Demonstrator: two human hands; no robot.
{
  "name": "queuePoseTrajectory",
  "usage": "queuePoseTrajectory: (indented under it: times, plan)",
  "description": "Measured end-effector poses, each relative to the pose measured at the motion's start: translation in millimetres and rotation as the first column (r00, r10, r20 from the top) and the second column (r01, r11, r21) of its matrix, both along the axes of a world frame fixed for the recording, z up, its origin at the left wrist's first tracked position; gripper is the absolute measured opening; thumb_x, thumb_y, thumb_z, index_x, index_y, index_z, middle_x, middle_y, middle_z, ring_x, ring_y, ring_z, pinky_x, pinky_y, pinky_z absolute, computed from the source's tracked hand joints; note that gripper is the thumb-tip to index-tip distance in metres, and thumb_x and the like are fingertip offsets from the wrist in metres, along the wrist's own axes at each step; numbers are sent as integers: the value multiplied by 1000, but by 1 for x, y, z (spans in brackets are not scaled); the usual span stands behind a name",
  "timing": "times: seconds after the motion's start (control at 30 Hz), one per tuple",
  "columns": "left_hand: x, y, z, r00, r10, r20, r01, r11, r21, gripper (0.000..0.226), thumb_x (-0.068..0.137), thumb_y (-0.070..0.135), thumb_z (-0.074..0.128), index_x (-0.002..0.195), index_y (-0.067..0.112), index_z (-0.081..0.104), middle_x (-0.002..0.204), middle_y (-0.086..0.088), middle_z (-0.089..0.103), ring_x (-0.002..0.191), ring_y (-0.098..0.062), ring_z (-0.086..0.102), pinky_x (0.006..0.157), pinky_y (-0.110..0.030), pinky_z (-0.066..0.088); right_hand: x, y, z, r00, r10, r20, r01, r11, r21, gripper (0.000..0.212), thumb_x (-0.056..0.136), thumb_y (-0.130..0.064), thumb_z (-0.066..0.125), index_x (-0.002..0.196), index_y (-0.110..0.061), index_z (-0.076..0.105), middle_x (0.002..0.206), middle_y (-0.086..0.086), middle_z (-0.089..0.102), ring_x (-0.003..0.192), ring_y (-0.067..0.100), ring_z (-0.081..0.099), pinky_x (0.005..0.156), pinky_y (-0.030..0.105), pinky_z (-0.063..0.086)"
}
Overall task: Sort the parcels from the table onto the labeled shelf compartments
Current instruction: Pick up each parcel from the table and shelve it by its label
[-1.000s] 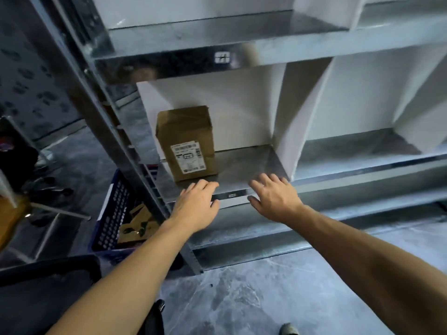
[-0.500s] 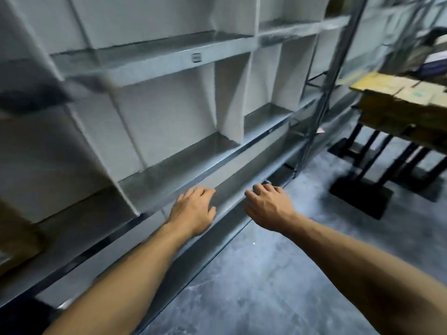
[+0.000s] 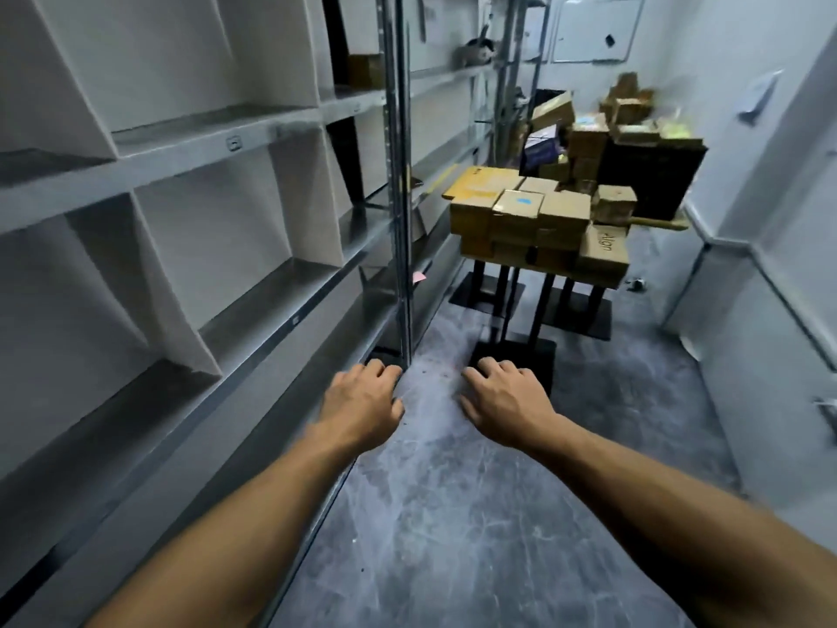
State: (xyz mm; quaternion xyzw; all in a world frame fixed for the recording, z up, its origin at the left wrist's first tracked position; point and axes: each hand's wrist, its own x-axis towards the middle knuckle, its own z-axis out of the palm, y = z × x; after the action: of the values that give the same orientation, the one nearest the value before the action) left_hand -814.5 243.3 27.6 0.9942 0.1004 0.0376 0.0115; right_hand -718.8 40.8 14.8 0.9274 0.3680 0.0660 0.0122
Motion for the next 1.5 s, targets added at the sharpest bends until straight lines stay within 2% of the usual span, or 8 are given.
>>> queuePoseTrajectory:
  times: [0.23, 0.4, 0.7, 0.93, 1.23, 1.5]
  plan:
    - [112, -19, -12, 979, -202, -18, 202, 979, 30, 48, 92, 43, 44, 137, 25, 46, 130, -1, 54, 114, -26, 51, 94, -39, 42, 73, -40, -21, 975, -208, -80, 207, 978, -21, 47, 99, -52, 42, 133, -21, 46, 129, 7, 50, 114, 33, 53, 87, 44, 46]
    - [212, -23, -12, 950, -312, 6, 312, 950, 34, 46, 93, 42, 45, 136, 23, 45, 129, -2, 53, 115, -27, 50, 92, -40, 40, 152, -43, -27, 948, -305, -89, 304, 952, -18, 44, 99, -51, 41, 132, -21, 47, 127, 8, 51, 115, 33, 53, 88, 44, 48]
    - [391, -9, 5, 895, -444, 34, 441, 895, 64, 43, 95, 41, 43, 134, 23, 46, 130, -3, 54, 115, -28, 50, 93, -40, 40, 307, -41, -6, 890, -453, -52, 455, 891, 10, 44, 100, -49, 41, 132, -20, 47, 132, 8, 51, 119, 32, 52, 91, 45, 46]
    - [485, -25, 2, 864, -504, -5, 504, 863, 42, 46, 95, 38, 43, 138, 23, 44, 134, -4, 52, 121, -28, 48, 97, -40, 39, 388, -48, -9, 856, -510, -88, 514, 857, 28, 47, 99, -49, 42, 135, -20, 47, 133, 8, 51, 120, 33, 52, 92, 45, 46]
    - [640, -55, 7, 869, -493, 43, 494, 870, 2, 45, 95, 43, 43, 137, 27, 44, 131, 0, 52, 117, -24, 50, 96, -39, 43, 543, -69, -4, 882, -468, -53, 471, 876, 101, 41, 97, -48, 47, 126, -20, 51, 123, 8, 53, 111, 34, 55, 84, 44, 47]
    - [767, -81, 15, 944, -328, 30, 330, 939, -95, 49, 96, 45, 45, 142, 27, 41, 138, -1, 49, 125, -21, 46, 105, -41, 40, 690, -94, 0, 902, -407, -143, 427, 887, 173, 44, 97, -48, 46, 130, -20, 51, 125, 7, 55, 116, 32, 53, 90, 45, 49]
